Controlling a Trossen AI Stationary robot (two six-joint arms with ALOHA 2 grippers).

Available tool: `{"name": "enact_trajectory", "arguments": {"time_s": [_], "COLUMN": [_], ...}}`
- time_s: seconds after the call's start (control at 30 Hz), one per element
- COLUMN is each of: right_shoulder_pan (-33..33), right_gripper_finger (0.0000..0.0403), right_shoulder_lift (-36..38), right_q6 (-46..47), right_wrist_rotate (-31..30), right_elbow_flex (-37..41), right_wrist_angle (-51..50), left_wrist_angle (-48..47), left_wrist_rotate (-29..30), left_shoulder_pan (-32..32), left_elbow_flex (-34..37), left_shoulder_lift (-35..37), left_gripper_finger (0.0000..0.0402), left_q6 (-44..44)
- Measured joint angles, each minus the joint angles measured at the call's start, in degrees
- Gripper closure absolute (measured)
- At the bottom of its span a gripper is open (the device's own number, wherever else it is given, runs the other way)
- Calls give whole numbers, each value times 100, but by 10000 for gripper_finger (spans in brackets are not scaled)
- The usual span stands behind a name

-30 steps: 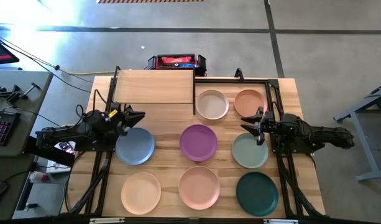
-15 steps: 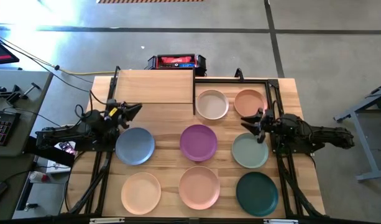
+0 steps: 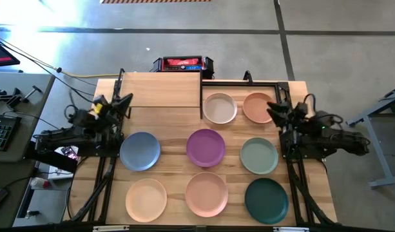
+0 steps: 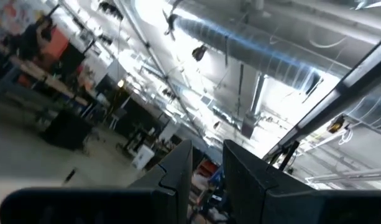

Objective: Place and stack plates onto a shelf
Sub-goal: Put the top orange plate on the shelf

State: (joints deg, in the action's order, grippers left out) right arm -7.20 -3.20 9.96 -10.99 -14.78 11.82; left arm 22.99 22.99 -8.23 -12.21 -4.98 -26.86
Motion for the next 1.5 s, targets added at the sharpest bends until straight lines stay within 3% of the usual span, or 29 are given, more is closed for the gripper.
{"name": "enact_trajectory", "arguments": {"time_s": [0.1, 0.27, 0.43, 0.57, 0.7, 1.1, 1.5], "right_shoulder_pan": [-122, -294, -495, -713, -934, -1272, -1729], "right_gripper_finger": [252, 252, 252, 252, 252, 252, 252], "right_shoulder_lift": [-390, -1452, -2724, -3662, -4433, -5691, -7076], "right_q6": [-352, -465, 72, 841, 1081, 1167, 709], "right_wrist_rotate": [-149, -859, -1328, -1345, -1106, -19, 31], "right_elbow_flex": [-875, -2467, -3801, -4483, -4622, -3672, -3570], "right_wrist_angle": [-855, -3169, -5334, -6626, -7480, -7181, -6744], "left_wrist_angle": [-332, -1291, -2023, -2502, -2716, -3397, -3507], "left_wrist_rotate": [-3, 27, 393, 701, 760, 784, 762], "left_shoulder_pan": [0, 0, 0, 0, 0, 0, 0], "left_elbow_flex": [-647, -1808, -2680, -3017, -3032, -3032, -3032], "left_shoulder_lift": [-438, -1345, -2241, -2744, -3036, -3232, -3230], "left_gripper_finger": [323, 323, 323, 323, 323, 323, 323], "left_q6": [323, 758, 1127, 1384, 1502, 1194, 993]}}
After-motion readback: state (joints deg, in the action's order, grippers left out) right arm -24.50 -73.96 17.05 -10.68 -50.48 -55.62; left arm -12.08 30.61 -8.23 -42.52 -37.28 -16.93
